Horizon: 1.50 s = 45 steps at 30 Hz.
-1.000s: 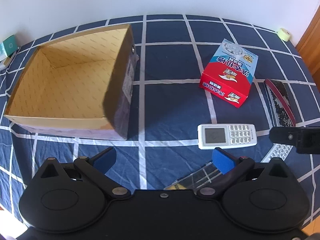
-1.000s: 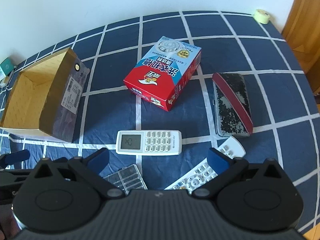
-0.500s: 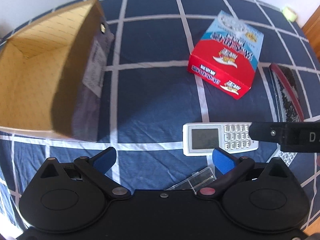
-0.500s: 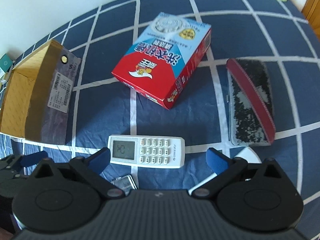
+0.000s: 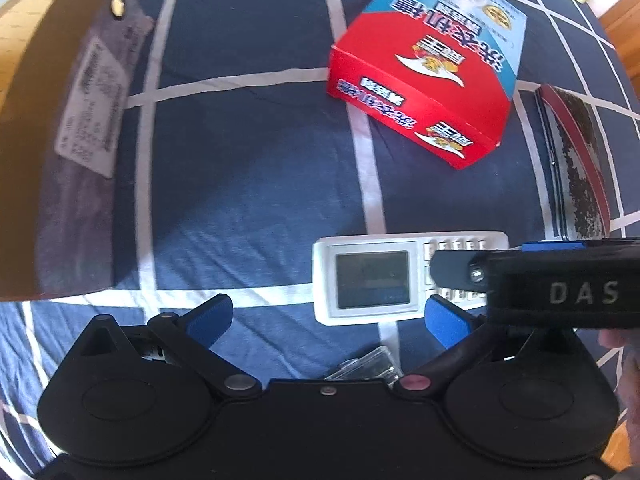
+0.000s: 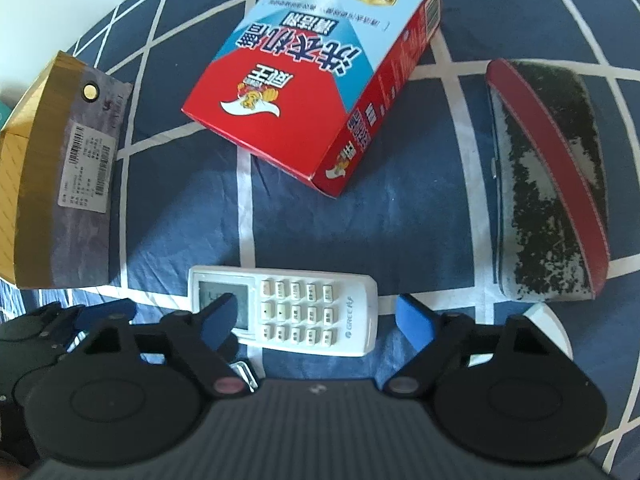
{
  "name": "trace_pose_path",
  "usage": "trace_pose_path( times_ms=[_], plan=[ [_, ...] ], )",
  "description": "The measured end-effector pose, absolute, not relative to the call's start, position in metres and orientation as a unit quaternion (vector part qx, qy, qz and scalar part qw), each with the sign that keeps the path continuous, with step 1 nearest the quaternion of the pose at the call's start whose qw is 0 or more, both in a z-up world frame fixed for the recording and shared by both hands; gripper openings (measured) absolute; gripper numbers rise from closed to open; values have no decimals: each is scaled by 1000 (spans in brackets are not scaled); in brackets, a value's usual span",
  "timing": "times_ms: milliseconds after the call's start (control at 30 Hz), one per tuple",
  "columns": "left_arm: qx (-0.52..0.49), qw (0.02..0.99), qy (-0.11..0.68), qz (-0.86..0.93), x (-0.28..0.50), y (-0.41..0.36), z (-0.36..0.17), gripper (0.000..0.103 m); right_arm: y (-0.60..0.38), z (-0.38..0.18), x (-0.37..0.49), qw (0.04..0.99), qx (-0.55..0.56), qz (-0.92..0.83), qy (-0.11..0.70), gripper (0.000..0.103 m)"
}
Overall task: Organize objects
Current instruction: 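Close the right tool on the white air-conditioner remote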
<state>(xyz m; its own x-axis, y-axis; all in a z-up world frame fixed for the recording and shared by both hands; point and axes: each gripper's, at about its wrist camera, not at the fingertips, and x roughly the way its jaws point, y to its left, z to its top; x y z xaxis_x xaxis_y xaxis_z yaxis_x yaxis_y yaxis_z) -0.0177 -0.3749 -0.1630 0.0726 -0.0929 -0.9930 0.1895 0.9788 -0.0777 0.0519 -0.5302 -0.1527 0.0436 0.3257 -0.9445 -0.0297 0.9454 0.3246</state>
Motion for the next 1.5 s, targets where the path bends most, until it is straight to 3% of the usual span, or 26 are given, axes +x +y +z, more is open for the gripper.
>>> trace_pose_path(
  times_ms=[233,467,667,867,1500],
  plan=[
    [24,726,679,-108,-17,-381,-170,103,-529,-162,56,706,111,121,689,86],
    [16,721,682,-122,-19,-387,-173,102,-527,-166,58,706,109,119,690,79],
    [9,715,688,-124,-23,-394,-175,92,-522,-165,60,709,88,123,689,69],
    [-7,711,690,-136,-16,-391,-186,79,-522,-165,61,709,89,119,689,67],
    [-2,745,654,-131,-31,-388,-149,79,-514,-127,43,740,84,133,654,66]
  ],
)
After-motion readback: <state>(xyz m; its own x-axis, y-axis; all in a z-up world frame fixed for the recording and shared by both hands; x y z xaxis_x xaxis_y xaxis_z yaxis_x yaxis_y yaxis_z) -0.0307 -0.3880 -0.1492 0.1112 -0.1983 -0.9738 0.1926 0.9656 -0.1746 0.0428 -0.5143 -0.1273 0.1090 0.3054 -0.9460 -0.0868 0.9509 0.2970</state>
